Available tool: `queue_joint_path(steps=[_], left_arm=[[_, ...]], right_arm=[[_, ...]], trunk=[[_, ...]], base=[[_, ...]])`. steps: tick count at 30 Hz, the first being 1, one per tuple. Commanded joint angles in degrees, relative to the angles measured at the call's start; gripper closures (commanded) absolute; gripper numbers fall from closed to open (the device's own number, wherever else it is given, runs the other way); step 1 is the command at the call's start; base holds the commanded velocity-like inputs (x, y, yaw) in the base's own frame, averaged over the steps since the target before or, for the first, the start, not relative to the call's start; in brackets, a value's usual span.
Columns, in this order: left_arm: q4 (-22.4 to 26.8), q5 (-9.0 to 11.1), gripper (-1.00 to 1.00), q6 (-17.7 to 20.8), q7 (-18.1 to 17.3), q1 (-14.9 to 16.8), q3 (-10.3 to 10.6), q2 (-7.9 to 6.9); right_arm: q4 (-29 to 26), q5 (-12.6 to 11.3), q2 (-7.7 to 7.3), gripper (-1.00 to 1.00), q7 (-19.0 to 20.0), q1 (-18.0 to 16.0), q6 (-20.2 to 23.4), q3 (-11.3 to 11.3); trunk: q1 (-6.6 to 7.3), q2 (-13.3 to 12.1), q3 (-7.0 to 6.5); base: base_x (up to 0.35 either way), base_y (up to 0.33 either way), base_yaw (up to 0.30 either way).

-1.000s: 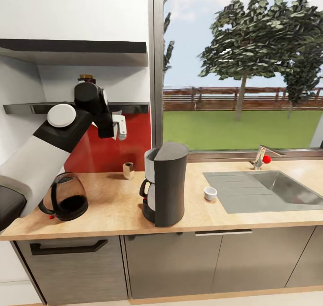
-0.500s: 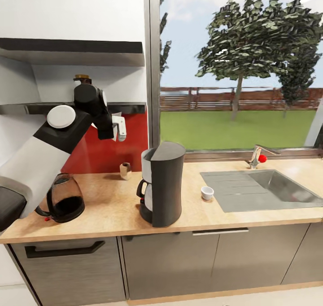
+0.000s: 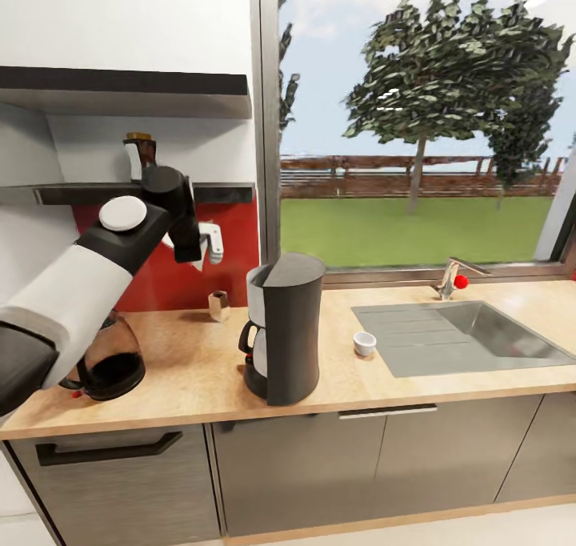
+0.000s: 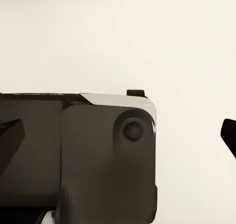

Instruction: Set up a coffee station on the kitchen countertop: keep the coffee maker on the countertop, move the bottle of coffee from the kitchen shelf to the counter next to the coffee maker, place a paper coffee filter on top of the coffee maker, put the saucer next to the coffee maker with the coffee cup on the saucer, and place the electric kettle next to the coffee maker.

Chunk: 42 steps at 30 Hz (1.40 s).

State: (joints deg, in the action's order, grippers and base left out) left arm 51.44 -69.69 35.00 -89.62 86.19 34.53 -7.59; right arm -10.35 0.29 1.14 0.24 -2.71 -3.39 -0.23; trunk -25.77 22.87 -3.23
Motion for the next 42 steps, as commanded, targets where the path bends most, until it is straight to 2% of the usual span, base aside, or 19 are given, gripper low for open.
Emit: queue_joint_path(steps=[1, 4, 8, 10, 14, 18, 22, 32, 42], left_arm=[[-1.6, -0.1, 1.0, 0.3, -0.4, 0.2, 0.3, 0.3], [-4.8, 0.3, 1.0, 0.3, -0.4, 0.7, 0.2, 1.71], [-5.9, 0.8, 1.0, 0.3, -0.4, 1.3, 0.0, 3.05], [-6.0, 1.7, 1.0, 0.2, -0.4, 2.1, 0.0, 3.43], [-8.4, 5.7, 1.0, 0.2, -0.4, 5.7, 0.3, 4.11], [-11.9, 7.3, 1.0, -0.4, -0.4, 8.3, 0.3, 4.74], [-14.2, 7.6, 1.0, -2.1, -0.4, 9.2, 0.3, 4.93], [-16.9, 7.9, 1.0, -2.5, -0.4, 9.0, 0.0, 5.43], [-17.3, 8.8, 1.0, -2.6, -0.4, 8.8, 0.2, 6.09]], right_arm=[[0.1, 0.0, 0.01, -1.0, 0.0, 0.0, -0.2, 0.0], [0.1, 0.0, 0.01, -1.0, 0.0, 0.0, -0.2, 0.0], [0.1, 0.0, 0.01, -1.0, 0.0, 0.0, -0.2, 0.0], [0.1, 0.1, 0.01, -1.0, 0.0, 0.0, -0.2, 0.0], [0.1, 0.1, 0.01, -1.0, 0.0, 0.0, -0.2, 0.0], [0.1, 0.1, 0.01, -1.0, 0.0, 0.0, -0.2, 0.0], [0.1, 0.1, 0.01, -1.0, 0.0, 0.0, -0.2, 0.0], [0.0, 0.0, 0.01, -1.0, 0.0, 0.0, -0.2, 0.0], [0.0, 0.1, 0.01, -1.0, 0.0, 0.0, -0.2, 0.0]], trunk=[[-0.02, 0.0, 0.02], [-0.02, 0.0, 0.02], [-0.02, 0.0, 0.02], [-0.02, 0.0, 0.02], [-0.02, 0.0, 0.02], [-0.02, 0.0, 0.02], [-0.02, 0.0, 0.02], [-0.02, 0.0, 0.02], [-0.02, 0.0, 0.01]], base=[[0.0, 0.0, 0.0], [0.0, 0.0, 0.0], [0.0, 0.0, 0.0], [0.0, 0.0, 0.0], [0.0, 0.0, 0.0], [0.0, 0.0, 0.0], [0.0, 0.0, 0.0], [0.025, 0.0, 0.0], [0.18, 0.0, -0.03]])
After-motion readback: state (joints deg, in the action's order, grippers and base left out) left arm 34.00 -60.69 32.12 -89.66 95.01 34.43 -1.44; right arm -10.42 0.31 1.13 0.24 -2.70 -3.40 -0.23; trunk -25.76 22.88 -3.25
